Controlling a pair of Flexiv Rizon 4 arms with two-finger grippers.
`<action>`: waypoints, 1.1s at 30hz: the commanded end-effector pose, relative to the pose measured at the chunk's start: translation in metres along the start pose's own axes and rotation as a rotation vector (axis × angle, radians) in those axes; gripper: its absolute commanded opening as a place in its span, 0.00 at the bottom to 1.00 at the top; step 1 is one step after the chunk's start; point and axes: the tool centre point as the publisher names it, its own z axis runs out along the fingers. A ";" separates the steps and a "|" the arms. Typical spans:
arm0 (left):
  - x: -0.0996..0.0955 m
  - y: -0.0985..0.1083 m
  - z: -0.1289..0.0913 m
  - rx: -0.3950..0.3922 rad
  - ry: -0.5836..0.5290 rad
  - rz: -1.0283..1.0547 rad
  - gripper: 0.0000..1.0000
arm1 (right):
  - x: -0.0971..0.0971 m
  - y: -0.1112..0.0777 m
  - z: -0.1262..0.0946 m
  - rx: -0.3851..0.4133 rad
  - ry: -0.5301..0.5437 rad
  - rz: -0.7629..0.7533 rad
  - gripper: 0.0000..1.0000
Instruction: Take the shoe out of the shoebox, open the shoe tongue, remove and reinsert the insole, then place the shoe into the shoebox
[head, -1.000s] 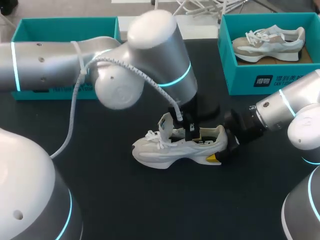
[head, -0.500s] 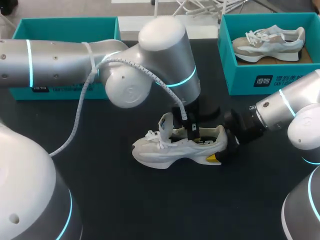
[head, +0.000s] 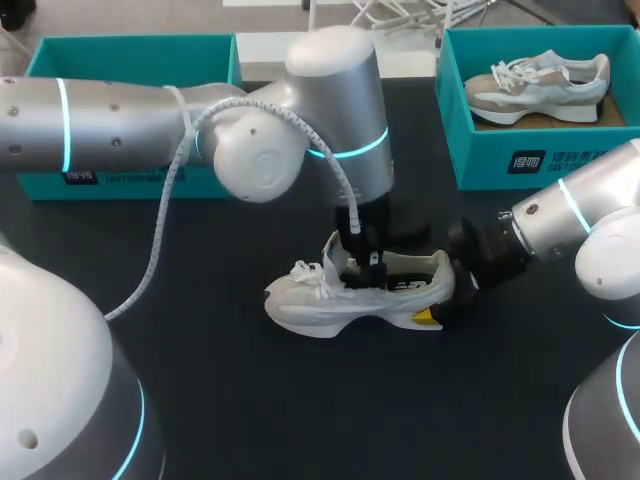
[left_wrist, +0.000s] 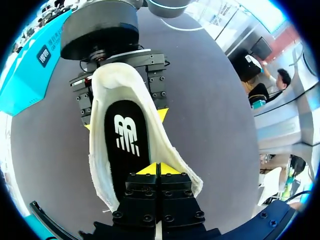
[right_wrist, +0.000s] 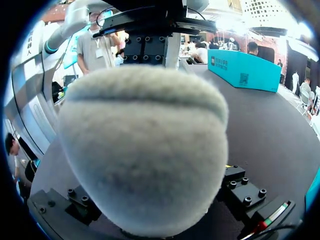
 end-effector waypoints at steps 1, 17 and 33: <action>-0.004 -0.003 0.006 0.000 0.013 0.005 0.00 | -0.003 -0.003 0.006 0.004 -0.001 0.002 0.00; -0.013 -0.005 0.026 0.050 -0.052 0.019 0.29 | -0.003 -0.003 0.006 0.004 -0.001 0.002 0.00; -0.027 0.002 0.053 0.111 -0.155 0.059 0.21 | -0.003 -0.003 0.006 0.004 -0.001 0.002 0.00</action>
